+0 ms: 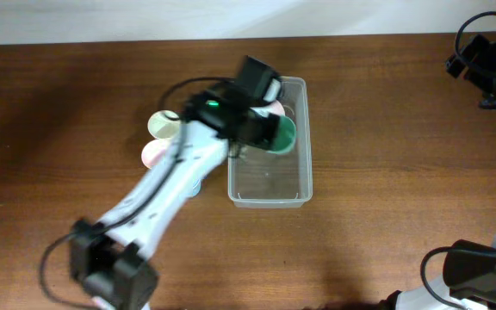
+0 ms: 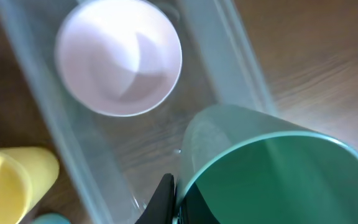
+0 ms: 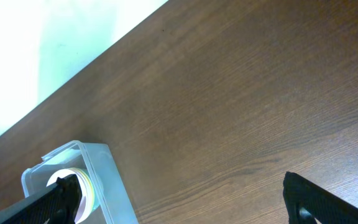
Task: Pack container
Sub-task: 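Place the green cup in the container beside the bowl stack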
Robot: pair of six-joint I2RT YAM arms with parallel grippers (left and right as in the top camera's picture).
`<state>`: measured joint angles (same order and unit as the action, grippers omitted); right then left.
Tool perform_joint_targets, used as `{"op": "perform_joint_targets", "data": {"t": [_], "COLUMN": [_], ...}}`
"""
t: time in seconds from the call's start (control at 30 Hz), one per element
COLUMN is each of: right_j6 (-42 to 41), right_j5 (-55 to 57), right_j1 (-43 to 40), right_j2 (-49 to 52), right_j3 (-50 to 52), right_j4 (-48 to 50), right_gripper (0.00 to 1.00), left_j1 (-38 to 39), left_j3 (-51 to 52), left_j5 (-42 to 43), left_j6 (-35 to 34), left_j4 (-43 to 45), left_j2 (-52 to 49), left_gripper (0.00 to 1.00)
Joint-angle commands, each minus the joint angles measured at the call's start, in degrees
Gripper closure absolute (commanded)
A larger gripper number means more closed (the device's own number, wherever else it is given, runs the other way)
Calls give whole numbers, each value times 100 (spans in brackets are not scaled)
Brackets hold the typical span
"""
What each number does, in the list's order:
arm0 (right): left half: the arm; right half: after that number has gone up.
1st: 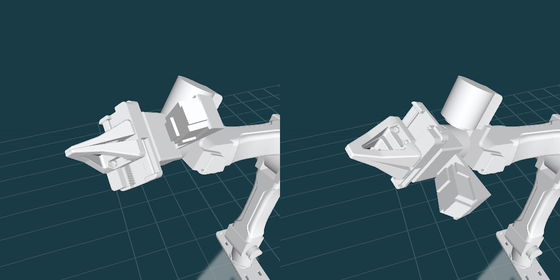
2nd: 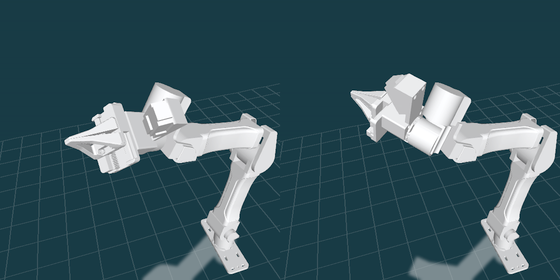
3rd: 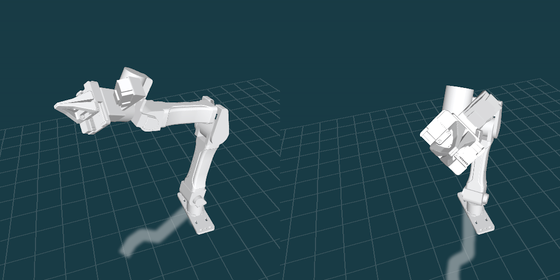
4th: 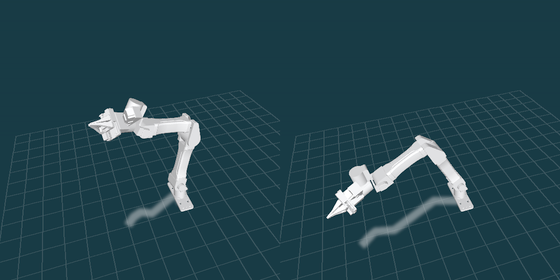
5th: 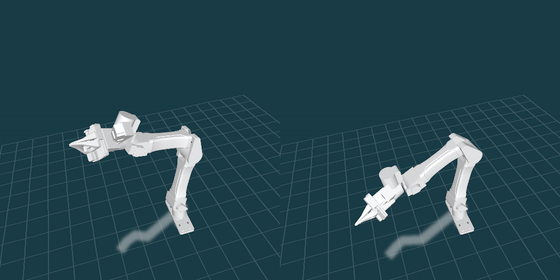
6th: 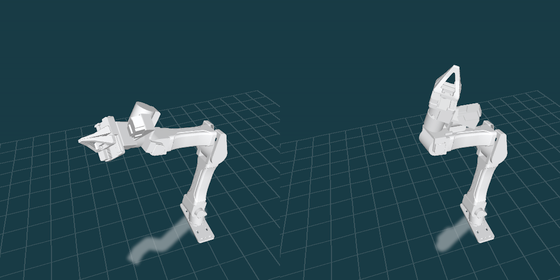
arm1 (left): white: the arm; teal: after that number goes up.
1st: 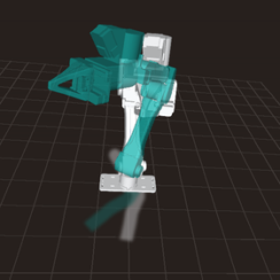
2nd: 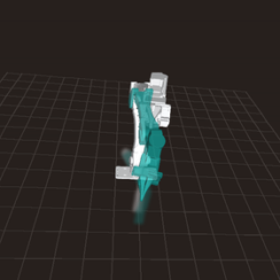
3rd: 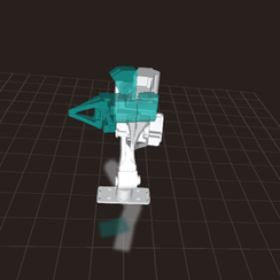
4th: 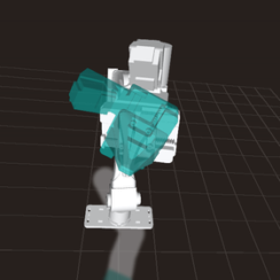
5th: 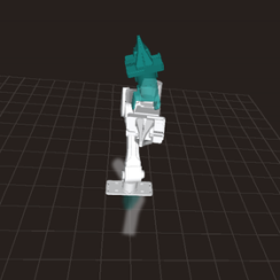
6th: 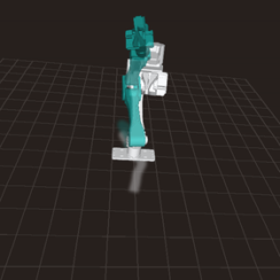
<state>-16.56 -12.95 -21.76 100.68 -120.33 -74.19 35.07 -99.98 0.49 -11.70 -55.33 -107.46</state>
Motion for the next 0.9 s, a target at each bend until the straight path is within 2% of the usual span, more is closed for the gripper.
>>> {"op": "perform_joint_targets", "data": {"t": [0.0,0.33,0.5,0.87], "right_j6": [-44,-46,-44,-46], "right_j5": [-7,-7,-7,-7], "right_j1": [-7,-7,-7,-7], "right_j2": [28,28,28,28], "right_j3": [-4,-4,-4,-4], "right_j4": [2,2,2,2], "right_gripper": [1,1,1,1], "left_j1": [136,142,142,142], "left_j3": [11,11,11,11], "left_j5": [-531,-527,-439,-286], "left_j6": [461,756,837,835], "left_j4": [107,680,1038,1019], "left_j2": [-566,-1084,-1086,-1086], "left_gripper": [100,99,94,85]}}
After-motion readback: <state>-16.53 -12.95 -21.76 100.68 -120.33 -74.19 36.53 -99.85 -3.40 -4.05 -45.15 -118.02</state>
